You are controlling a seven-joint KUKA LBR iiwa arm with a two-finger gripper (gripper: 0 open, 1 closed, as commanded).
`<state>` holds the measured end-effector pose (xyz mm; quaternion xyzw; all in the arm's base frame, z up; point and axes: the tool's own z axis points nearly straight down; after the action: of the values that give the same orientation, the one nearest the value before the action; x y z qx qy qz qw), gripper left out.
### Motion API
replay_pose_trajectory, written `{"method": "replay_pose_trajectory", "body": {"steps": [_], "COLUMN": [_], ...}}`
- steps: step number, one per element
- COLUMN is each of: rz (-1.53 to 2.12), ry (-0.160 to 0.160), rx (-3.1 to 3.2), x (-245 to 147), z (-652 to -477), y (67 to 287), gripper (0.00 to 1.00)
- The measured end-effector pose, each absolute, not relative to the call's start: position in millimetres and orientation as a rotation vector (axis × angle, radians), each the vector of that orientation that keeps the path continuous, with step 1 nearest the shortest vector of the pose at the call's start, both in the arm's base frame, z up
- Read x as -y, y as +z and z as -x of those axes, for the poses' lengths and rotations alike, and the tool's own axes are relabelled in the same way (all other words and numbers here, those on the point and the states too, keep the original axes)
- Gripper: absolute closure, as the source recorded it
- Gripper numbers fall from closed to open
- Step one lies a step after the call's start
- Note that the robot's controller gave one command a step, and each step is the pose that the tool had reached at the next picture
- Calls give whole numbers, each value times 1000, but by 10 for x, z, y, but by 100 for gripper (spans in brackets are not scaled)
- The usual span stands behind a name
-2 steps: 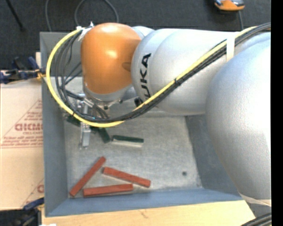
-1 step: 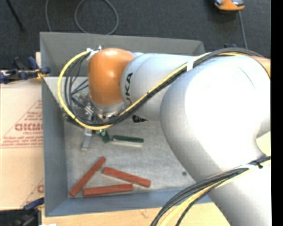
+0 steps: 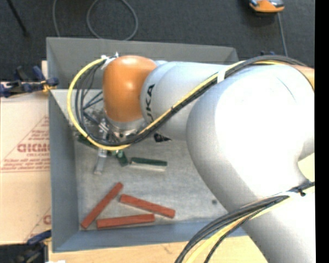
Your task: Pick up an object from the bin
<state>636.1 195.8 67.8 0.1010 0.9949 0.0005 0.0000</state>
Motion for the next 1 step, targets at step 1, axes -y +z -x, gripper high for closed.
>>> {"method": "replay_pose_trajectory", "body": {"steps": [1], "rz": [-322], "ry": [3], "rx": [-3122], "x": [-1952], "z": [-6375], "y": [690], "gripper": [0]}}
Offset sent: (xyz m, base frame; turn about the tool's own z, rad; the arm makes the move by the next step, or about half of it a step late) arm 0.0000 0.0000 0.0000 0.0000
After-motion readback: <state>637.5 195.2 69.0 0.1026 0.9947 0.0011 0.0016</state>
